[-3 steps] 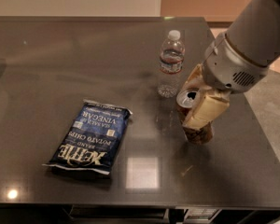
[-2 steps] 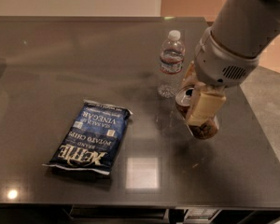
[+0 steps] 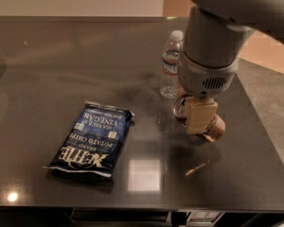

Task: Knock orange can over

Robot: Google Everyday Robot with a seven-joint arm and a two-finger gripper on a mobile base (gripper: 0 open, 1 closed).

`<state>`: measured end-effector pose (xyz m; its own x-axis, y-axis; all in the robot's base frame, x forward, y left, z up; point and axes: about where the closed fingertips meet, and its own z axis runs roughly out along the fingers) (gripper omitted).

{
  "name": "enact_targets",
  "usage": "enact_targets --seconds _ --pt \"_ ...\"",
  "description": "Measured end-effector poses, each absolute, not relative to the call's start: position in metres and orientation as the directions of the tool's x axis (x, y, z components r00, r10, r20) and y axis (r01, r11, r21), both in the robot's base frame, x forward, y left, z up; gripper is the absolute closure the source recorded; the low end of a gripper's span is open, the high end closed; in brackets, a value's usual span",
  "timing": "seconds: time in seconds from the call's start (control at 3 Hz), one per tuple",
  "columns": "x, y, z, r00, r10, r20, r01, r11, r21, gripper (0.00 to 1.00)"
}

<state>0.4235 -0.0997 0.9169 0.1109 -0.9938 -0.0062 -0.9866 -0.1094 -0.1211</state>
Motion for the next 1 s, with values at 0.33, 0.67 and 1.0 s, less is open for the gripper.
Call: enact_targets --seconds 0.33,0.67,1.0 --pt "0.425 -0.102 0.907 0.131 -0.989 0.068 -0.984 -0.138 -0.111 0.83" --pt "0.427 -0.104 0.896 0.150 -0.981 0.125 -0.982 -0.162 -0.092 0.59" --pt "0.427 -0.105 0.885 0.164 -0.974 0.159 -0.981 -0.178 -0.074 0.36"
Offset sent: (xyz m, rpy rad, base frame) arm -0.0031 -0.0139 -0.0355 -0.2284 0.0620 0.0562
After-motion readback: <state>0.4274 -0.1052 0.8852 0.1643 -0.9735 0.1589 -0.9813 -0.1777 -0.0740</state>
